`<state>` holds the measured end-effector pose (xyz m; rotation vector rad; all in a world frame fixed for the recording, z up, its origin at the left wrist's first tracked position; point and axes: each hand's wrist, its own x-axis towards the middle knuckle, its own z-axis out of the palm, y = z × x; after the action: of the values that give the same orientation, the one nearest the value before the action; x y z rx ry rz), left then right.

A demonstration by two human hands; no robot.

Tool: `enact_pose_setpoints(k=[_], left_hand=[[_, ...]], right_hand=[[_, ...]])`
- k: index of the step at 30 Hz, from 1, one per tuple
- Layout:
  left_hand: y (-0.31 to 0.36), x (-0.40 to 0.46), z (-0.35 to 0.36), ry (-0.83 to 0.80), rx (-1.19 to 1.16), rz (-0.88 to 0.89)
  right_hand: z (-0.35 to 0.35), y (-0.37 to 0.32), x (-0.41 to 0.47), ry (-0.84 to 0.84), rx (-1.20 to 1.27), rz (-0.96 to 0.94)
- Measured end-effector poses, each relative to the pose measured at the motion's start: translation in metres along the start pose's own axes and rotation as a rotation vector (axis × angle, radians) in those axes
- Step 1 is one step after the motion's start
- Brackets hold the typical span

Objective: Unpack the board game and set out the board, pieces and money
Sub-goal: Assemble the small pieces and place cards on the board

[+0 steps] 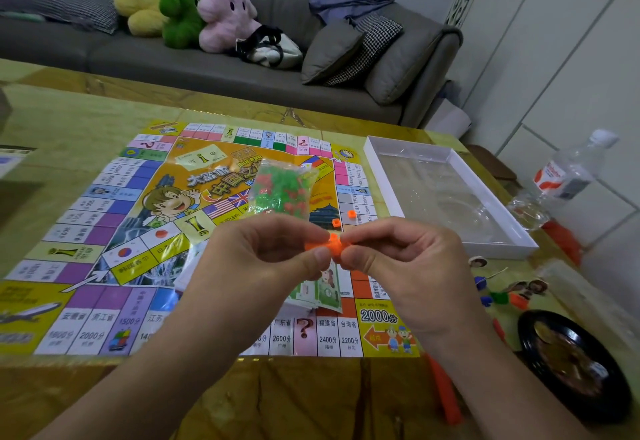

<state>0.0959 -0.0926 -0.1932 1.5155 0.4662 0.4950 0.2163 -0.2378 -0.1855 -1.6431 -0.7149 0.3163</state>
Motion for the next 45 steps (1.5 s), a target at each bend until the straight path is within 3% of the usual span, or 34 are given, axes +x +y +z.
enact_pose_setpoints(k=[8,20,29,33,38,41,45], left_hand=[[0.0,0.0,0.0,0.006,0.028,0.0],[-0.006,-0.006,0.005,0.013,0.297,0.132],[-0.011,0.001,0.008,-0.056,0.271,-0.008],[-0.011,0.007,0.0,0.063,0.18,-0.11],[-0.008,0.013,-0.011,0.062,0.054,-0.185],[-0.008,0.015,-0.014,0.055,0.004,-0.196],[-0.005,0.018,-0.016,0.034,-0.01,-0.178]], right_hand=[[0.0,0.001,0.001,0.0,-0.026,0.007],[-0.002,0.001,0.001,-0.024,-0.071,0.056],[-0.002,-0.001,0.007,-0.06,-0.121,0.093],[-0.01,0.021,0.053,0.074,-0.524,0.079],[0.003,0.051,0.109,-0.079,-0.968,0.094],[0.012,0.062,0.122,-0.125,-1.108,0.087],[0.009,0.068,0.125,-0.083,-1.114,0.097]])
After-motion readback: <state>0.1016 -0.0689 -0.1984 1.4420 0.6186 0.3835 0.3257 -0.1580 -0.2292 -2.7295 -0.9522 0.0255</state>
